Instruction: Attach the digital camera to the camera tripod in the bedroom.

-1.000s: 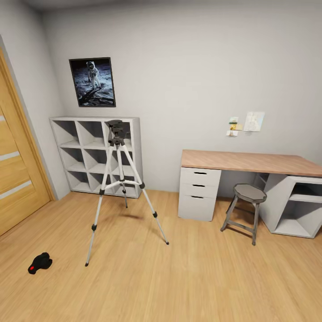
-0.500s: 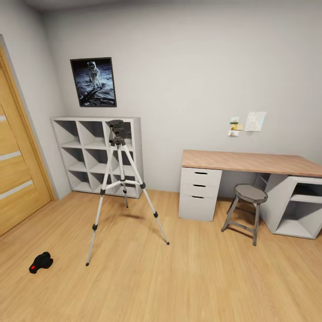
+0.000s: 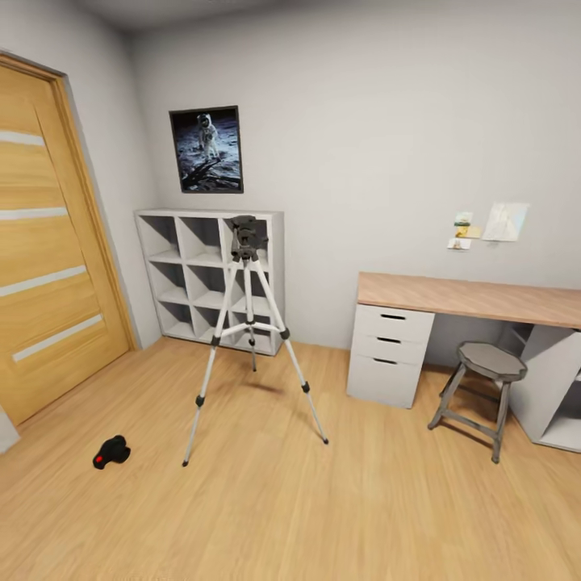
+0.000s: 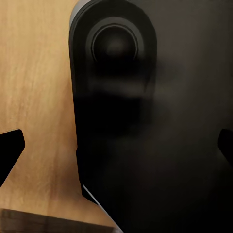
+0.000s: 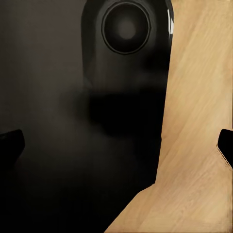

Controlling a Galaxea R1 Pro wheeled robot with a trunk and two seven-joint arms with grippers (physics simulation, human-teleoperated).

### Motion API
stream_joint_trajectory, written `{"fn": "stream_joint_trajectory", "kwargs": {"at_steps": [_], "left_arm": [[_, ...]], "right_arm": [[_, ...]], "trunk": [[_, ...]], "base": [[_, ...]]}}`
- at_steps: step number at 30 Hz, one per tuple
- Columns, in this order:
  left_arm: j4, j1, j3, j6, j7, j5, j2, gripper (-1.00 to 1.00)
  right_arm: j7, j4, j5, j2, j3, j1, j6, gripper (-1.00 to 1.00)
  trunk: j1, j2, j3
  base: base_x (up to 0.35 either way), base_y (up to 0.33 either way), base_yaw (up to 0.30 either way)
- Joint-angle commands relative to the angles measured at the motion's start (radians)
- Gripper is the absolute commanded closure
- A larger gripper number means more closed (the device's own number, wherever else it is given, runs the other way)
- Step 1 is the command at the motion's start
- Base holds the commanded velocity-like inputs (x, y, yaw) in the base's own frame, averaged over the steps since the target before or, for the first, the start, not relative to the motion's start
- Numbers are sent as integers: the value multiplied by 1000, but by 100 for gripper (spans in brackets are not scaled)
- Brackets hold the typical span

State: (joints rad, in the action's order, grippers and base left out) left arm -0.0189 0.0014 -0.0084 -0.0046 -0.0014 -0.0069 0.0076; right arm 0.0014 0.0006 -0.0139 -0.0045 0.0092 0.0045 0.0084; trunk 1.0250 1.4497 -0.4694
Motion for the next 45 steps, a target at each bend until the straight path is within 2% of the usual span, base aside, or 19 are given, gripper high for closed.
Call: {"fn": "stream_joint_trajectory", "kwargs": {"at_steps": [1,37,45], "left_arm": [[-1,0,-1,-1,0,-1,0,-100],[-1,0,-1,-1,0,-1,0,-100],[-1,0,-1,-1,0,-1,0,-100]], "right_arm": [[0,-1,-1,0,1,0,1,-100],[-1,-1,0,1,3,0,-26,-100],[0,-1,0,0,3,0,-43,-100]], "trunk": [[0,0,-1],[0,0,-1],[0,0,-1]], "base": [[0,0,268],[0,0,269],[0,0,80]]}}
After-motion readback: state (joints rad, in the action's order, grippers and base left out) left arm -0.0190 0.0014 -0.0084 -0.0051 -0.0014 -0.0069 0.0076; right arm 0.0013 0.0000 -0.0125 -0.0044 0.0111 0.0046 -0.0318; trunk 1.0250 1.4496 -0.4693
